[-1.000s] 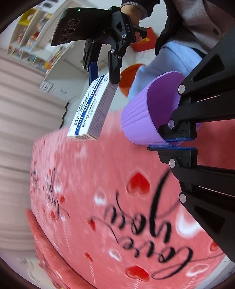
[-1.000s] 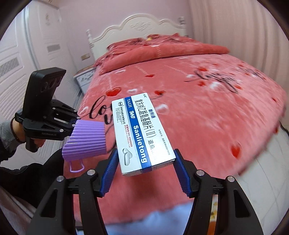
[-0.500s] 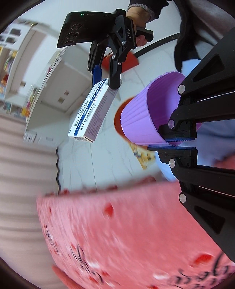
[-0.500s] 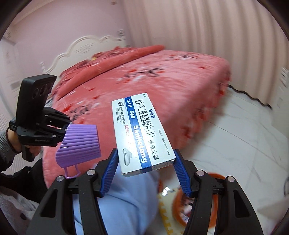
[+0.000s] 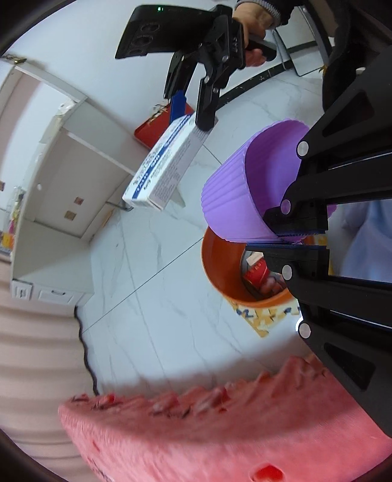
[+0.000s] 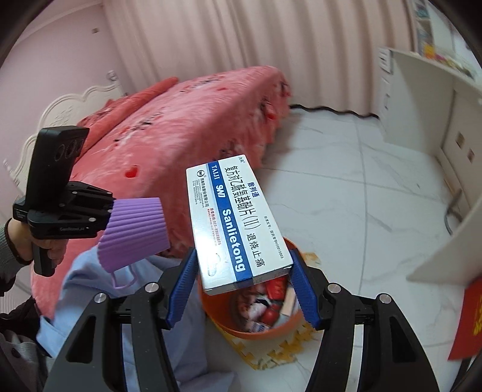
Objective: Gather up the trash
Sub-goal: 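Carry the purple cup and Sanlietong box over the orange bucket with both tools, then open the left tool then the right tool to drop both items into the bucket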
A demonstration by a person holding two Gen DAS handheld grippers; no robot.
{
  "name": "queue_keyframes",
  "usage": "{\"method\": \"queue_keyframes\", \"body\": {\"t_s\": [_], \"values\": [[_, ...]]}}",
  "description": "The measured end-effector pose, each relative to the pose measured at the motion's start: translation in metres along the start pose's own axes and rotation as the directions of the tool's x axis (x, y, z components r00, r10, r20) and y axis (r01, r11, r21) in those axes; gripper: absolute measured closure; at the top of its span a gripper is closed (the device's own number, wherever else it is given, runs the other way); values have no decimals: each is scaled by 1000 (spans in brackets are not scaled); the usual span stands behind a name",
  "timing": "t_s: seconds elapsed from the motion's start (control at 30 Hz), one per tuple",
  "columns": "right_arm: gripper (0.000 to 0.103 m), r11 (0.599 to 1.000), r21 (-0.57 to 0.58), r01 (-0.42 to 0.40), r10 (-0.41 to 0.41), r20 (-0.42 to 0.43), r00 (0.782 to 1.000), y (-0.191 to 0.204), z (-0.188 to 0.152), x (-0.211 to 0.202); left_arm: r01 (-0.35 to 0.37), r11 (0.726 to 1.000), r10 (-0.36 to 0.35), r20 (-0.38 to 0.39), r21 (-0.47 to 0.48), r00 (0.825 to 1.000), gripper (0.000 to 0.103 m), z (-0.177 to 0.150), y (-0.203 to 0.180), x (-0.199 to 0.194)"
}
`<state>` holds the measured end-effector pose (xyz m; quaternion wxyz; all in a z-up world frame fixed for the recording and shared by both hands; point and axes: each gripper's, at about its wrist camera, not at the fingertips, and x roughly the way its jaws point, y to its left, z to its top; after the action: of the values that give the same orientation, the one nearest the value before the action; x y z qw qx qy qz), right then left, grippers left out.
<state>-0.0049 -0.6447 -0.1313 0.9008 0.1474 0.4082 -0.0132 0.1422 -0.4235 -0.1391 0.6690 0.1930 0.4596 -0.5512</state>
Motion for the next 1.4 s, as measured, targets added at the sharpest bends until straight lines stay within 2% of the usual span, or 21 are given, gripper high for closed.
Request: {"method": "queue_keyframes", "body": {"t_s": [0.17, 0.2, 0.27, 0.33, 0.6, 0.73, 0.83, 0.9, 0.97, 1.03, 1.27, 1.3, 1.33, 1.4], "values": [[42, 998, 59, 22, -21, -26, 999, -31, -13, 13, -9, 999, 11, -54, 36, 998, 98, 3, -9, 32], [42, 998, 65, 26, -24, -32, 999, -34, -15, 16, -21, 999, 24, -64, 39, 998, 95, 4, -8, 38], [42, 997, 78, 30, -26, -42, 999, -40, -16, 24, -23, 999, 27, -80, 44, 996, 84, 7, -7, 45], [42, 996, 85, 32, -27, -50, 998, -41, -18, 30, -30, 998, 35, -102, 49, 994, 67, 6, -6, 53], [42, 997, 79, 10, -4, -78, 997, -30, -15, 57, -44, 999, 47, -113, 32, 992, 66, 7, -7, 48], [42, 998, 57, -7, 12, -91, 996, -20, -12, 70, -45, 999, 47, -90, 21, 995, 57, 5, -6, 36], [41, 999, 34, -12, 15, -97, 995, -10, -10, 81, -54, 998, 55, -86, 17, 995, 57, 3, -5, 33], [39, 1000, 20, -4, 6, -106, 994, -4, -10, 89, -66, 998, 67, -87, 14, 994, 57, 1, -2, 31], [31, 1000, 14, 15, -13, -128, 992, -2, -11, 97, -67, 998, 67, -88, 2, 994, 57, -1, 1, 31], [31, 999, 8, 35, -33, -149, 988, -2, -15, 103, -66, 998, 65, -94, -7, 993, 57, -3, 4, 32], [31, 999, 23, 35, -31, -143, 989, -1, -19, 96, -57, 998, 55, -84, -18, 995, 52, -6, 0, 30], [31, 999, 20, 35, -32, -138, 990, 1, -18, 93, -56, 998, 54, -78, -21, 996, 50, -6, 0, 28], [31, 999, 15, 34, -32, -127, 991, 4, -16, 89, -59, 998, 57, -64, -24, 996, 42, -6, -3, 23], [31, 999, 2, 37, -37, -108, 993, 11, -12, 81, -65, 997, 64, -35, -29, 997, 34, -8, -4, 14]]}}
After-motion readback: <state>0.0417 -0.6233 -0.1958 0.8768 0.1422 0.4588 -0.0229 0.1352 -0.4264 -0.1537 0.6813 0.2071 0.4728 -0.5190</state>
